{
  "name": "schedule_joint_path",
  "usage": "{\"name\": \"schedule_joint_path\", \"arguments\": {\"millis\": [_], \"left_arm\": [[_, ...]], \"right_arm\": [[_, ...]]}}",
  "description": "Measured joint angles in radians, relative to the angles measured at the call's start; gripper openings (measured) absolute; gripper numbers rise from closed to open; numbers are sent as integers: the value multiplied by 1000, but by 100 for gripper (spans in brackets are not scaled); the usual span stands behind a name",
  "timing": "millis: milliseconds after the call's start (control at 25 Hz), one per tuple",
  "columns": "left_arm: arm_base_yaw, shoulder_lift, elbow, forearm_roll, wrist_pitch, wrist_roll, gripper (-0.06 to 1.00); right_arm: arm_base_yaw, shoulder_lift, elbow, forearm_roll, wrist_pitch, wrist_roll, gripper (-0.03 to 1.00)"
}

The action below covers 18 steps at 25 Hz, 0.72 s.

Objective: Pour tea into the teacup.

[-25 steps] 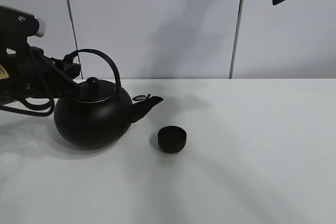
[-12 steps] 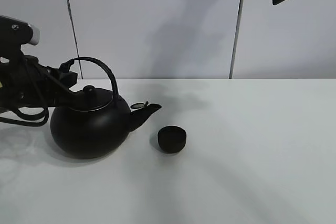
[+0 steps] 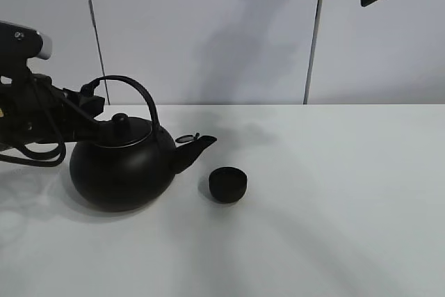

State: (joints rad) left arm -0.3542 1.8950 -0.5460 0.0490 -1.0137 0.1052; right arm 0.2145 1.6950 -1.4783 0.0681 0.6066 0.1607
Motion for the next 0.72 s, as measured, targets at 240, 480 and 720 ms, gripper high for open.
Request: {"name": "schedule_joint_path", "arguments": {"millis": [240, 480, 720], "left_arm": [[0, 0, 1, 19, 4, -17, 10], [-1, 0, 1, 49, 10, -26, 14], [-4, -11, 0, 48, -40, -41, 29]], "right_arm": [[0, 0, 0, 0, 0, 0, 61], [0, 0, 0, 0, -1, 0, 61], [0, 0, 0, 0, -1, 0, 61]]}}
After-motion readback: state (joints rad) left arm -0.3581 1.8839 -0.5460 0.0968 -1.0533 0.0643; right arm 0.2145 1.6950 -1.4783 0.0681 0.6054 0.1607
